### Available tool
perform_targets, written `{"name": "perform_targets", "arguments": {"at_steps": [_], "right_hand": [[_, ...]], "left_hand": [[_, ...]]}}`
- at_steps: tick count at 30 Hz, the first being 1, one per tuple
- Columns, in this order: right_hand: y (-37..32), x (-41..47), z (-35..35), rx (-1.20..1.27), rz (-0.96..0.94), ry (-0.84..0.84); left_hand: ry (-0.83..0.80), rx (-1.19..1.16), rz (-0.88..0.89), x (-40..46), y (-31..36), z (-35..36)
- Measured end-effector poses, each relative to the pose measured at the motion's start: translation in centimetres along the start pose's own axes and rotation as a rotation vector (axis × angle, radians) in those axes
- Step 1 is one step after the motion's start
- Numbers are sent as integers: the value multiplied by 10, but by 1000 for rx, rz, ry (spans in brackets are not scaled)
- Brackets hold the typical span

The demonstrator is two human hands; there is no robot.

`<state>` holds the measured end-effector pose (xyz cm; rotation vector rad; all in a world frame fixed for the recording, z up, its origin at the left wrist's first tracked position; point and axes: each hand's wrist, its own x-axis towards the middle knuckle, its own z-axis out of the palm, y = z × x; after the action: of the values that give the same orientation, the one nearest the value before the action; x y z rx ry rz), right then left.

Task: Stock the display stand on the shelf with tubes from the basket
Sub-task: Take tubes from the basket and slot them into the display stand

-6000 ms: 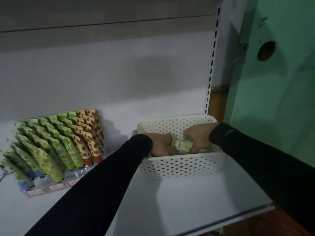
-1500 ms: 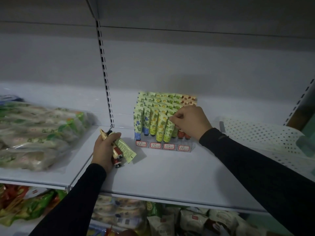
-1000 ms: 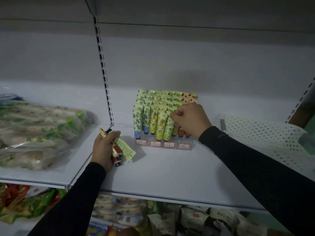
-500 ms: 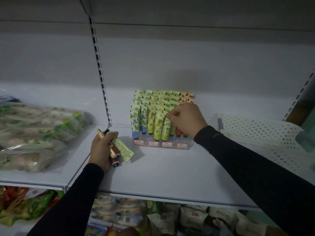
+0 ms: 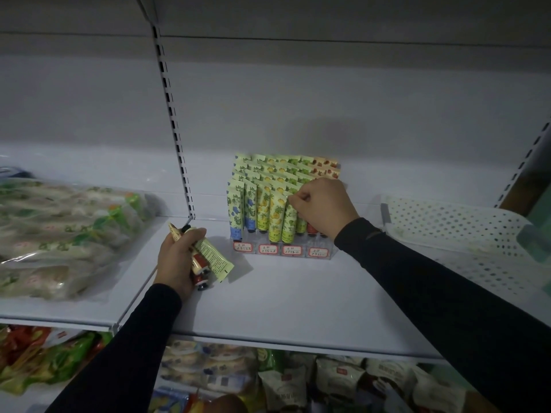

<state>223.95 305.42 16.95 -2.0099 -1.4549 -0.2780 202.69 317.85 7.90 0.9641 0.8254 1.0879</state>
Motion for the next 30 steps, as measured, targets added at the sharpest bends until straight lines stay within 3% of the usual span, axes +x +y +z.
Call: {"name": "perform_targets", "arguments": {"at_steps": [14,25,27,30], "right_hand": [[2,-7,0,80,10,10],[6,-19,-18,118,-31,219],[0,-26,-20,168,-30,156],[-14,-40,-19,276,-50,-117]], "left_hand": [[-4,-14,4,0,1,0],[-79,-54,-11,-11,8,3],[-167,-19,24,-20,12,12],[-270,-33,49,-35,20,32]]}}
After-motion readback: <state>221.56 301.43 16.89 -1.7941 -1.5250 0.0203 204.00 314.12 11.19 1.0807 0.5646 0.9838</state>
